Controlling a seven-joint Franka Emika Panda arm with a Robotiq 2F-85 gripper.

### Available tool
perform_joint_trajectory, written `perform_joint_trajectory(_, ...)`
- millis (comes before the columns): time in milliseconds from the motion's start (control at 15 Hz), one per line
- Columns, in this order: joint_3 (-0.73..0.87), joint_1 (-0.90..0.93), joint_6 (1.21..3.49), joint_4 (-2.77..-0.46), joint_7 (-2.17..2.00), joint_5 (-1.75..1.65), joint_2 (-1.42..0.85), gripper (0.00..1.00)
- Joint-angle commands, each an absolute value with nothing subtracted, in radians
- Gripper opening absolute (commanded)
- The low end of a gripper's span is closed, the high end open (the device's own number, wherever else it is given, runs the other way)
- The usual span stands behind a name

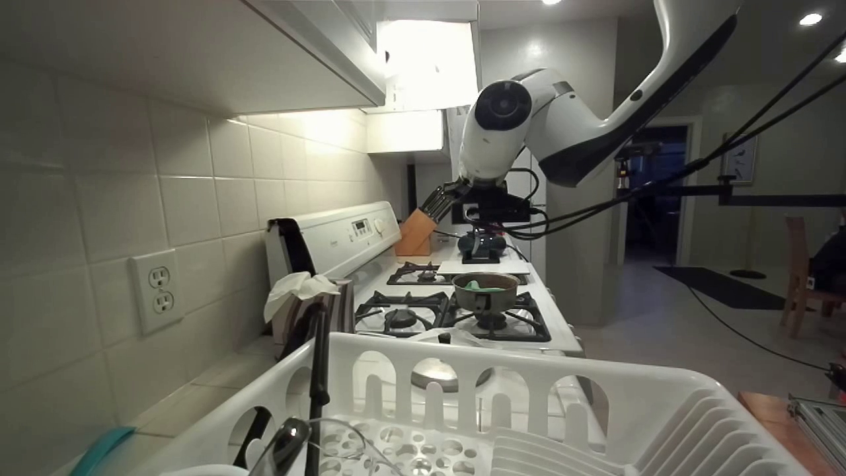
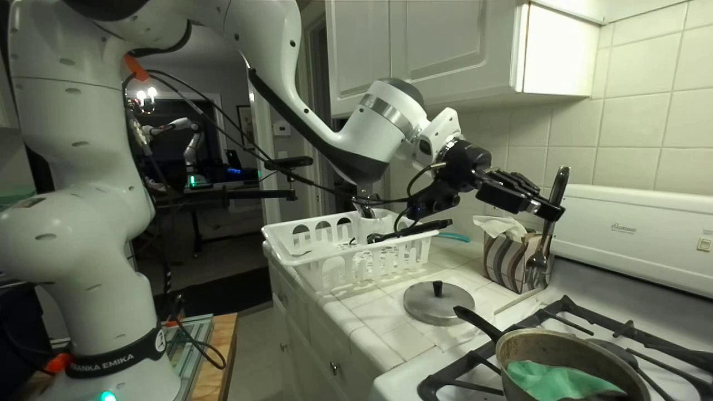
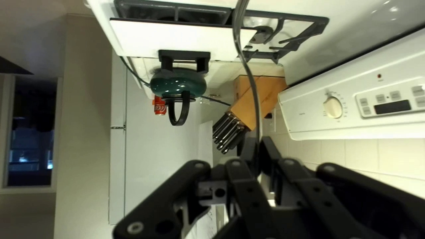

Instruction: Use the fork to press down on the rug in the pot and place the fork back

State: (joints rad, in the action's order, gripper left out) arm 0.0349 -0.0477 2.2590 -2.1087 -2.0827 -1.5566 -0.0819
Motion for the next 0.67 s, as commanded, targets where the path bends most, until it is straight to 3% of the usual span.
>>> perform_joint_trajectory(0,0.027,-0.05,2.425,-2.161,-2.057,-1.515,-0.013,0.02)
perform_joint_trajectory(600,0.1,-0.111,2.903,-2.31,-1.536,-1.047,-0.014,0.02)
